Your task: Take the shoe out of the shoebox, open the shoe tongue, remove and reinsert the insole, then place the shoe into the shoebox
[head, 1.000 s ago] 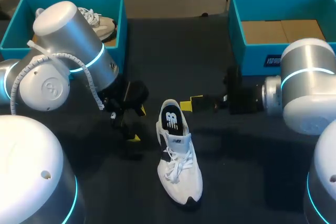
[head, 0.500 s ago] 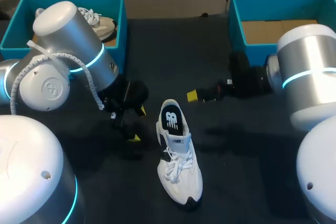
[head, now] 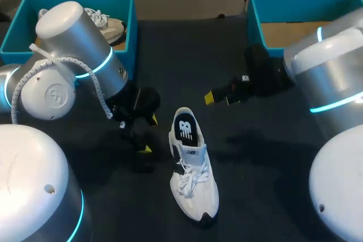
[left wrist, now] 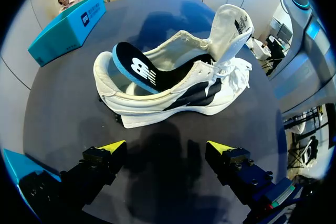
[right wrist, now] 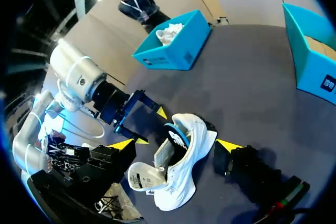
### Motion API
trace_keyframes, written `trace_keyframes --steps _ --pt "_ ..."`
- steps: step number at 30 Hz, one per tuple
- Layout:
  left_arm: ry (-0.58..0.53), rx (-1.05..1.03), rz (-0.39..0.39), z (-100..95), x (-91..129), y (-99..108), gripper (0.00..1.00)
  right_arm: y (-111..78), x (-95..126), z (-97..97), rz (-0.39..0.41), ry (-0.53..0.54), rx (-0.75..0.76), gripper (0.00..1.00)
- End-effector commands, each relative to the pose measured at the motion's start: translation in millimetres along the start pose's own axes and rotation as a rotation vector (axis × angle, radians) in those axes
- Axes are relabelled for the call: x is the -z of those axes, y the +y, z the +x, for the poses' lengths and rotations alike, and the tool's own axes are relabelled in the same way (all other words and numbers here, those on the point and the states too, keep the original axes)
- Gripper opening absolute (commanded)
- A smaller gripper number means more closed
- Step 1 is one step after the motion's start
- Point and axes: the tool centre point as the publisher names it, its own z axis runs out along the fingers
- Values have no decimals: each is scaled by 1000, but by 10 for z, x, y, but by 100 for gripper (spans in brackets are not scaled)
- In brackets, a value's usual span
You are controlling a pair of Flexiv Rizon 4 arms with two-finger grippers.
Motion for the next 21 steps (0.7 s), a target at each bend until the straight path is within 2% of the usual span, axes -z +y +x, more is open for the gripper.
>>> trace_keyframes --steps 1,6,10,14,21 --pt "-3 0 -1 12 4 2 100 -53 103 171 56 -108 -3 100" --pt "-3 0 -1 12 4 2 100 -53 103 171 56 -108 -3 100" --pt "8 8 2 -33 62 64 100 -33 -47 231 101 -133 34 100" --pt "-1 29 1 -79 158 144 100 31 -93 280 168 -216 57 100" --pt "-3 43 10 -107 321 307 100 123 -149 327 220 -316 65 100"
